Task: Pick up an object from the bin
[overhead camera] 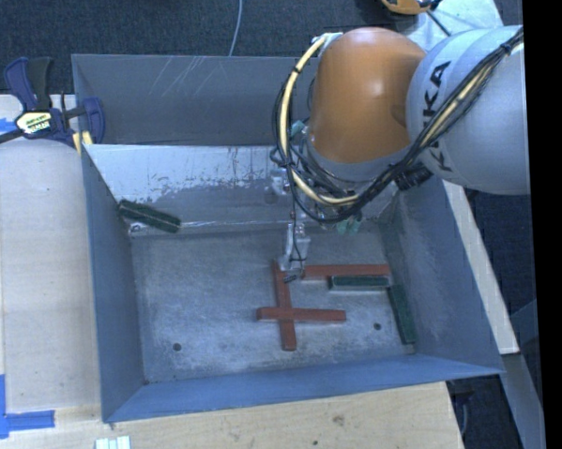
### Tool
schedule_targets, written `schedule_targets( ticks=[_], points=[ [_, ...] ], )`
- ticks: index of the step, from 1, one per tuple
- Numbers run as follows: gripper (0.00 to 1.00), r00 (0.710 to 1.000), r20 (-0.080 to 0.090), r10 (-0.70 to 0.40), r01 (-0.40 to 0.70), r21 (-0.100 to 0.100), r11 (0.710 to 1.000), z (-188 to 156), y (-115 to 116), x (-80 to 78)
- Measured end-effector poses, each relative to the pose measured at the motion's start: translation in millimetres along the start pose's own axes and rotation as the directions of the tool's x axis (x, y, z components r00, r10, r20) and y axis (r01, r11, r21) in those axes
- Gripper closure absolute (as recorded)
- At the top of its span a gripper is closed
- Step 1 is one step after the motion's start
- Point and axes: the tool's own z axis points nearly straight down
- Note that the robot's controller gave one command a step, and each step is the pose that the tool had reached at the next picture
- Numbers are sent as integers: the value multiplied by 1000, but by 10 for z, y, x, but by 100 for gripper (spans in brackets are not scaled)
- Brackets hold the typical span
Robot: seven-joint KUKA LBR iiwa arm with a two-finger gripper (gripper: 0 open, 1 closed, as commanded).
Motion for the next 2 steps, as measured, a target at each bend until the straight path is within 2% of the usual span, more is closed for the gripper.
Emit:
schedule_targets(
  ticks=[1, 2],
  points=[
    [0, 993, 3, -117, 117, 0, 993, 345, -129, 121],
    [0, 989, 5, -150, 150, 1, 989, 971, -336, 66]
  ],
)
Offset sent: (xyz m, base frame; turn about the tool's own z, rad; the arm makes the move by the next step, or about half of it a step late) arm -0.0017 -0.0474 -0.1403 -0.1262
